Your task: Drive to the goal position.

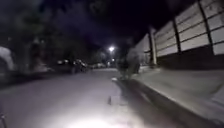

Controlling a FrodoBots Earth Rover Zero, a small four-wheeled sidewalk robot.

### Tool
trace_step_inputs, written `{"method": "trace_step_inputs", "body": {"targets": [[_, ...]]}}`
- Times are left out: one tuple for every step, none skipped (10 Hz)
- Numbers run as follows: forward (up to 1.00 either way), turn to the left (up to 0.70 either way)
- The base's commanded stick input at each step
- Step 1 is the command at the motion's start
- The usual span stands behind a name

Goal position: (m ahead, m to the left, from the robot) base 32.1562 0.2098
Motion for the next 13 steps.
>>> {"method": "trace_step_inputs", "body": {"targets": [[0.70, 0.00], [0.70, 0.00], [0.70, 0.00], [0.70, 0.00], [0.70, 0.00], [0.70, 0.00], [0.70, 0.00], [0.70, 0.00], [0.70, 0.00], [0.70, 0.00], [0.70, 0.00], [0.70, 0.00], [0.70, 0.00]]}}
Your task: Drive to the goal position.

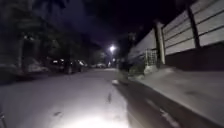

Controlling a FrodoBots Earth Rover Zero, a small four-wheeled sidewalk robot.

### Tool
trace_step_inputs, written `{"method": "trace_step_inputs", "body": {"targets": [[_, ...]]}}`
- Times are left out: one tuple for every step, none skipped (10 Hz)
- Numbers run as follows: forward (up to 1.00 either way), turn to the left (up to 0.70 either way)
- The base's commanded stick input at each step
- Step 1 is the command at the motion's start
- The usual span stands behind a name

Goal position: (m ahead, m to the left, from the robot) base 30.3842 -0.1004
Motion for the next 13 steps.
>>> {"method": "trace_step_inputs", "body": {"targets": [[0.70, 0.00], [0.70, 0.00], [0.70, 0.00], [0.70, 0.00], [0.70, 0.00], [0.70, 0.00], [0.70, 0.00], [0.70, 0.00], [0.70, 0.00], [0.70, 0.00], [0.70, 0.00], [0.70, 0.00], [0.70, 0.00]]}}
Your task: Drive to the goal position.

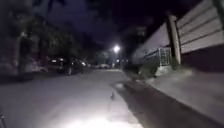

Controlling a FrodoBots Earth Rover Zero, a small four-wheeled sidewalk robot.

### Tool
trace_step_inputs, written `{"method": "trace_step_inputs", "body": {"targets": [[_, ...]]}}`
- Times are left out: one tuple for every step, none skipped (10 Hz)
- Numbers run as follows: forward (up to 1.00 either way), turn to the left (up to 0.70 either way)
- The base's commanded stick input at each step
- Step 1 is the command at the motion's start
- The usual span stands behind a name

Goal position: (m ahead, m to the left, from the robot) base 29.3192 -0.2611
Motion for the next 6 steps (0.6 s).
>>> {"method": "trace_step_inputs", "body": {"targets": [[0.70, 0.00], [0.70, 0.00], [0.70, 0.00], [0.70, 0.00], [0.70, 0.00], [0.70, 0.00]]}}
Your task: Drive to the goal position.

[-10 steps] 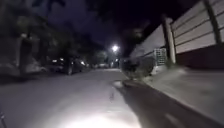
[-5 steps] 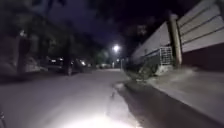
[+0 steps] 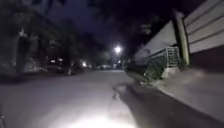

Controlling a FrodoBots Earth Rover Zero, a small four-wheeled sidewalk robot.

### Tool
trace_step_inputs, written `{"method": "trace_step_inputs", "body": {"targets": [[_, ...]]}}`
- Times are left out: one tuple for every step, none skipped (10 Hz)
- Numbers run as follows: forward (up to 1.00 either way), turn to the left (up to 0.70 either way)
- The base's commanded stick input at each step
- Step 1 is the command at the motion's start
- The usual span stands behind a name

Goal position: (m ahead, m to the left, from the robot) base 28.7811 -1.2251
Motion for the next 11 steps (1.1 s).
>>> {"method": "trace_step_inputs", "body": {"targets": [[0.70, 0.00], [0.70, 0.00], [0.70, 0.00], [0.70, 0.00], [0.70, 0.00], [0.70, 0.00], [0.70, 0.00], [0.70, 0.00], [0.70, 0.00], [0.70, 0.00], [0.70, 0.00]]}}
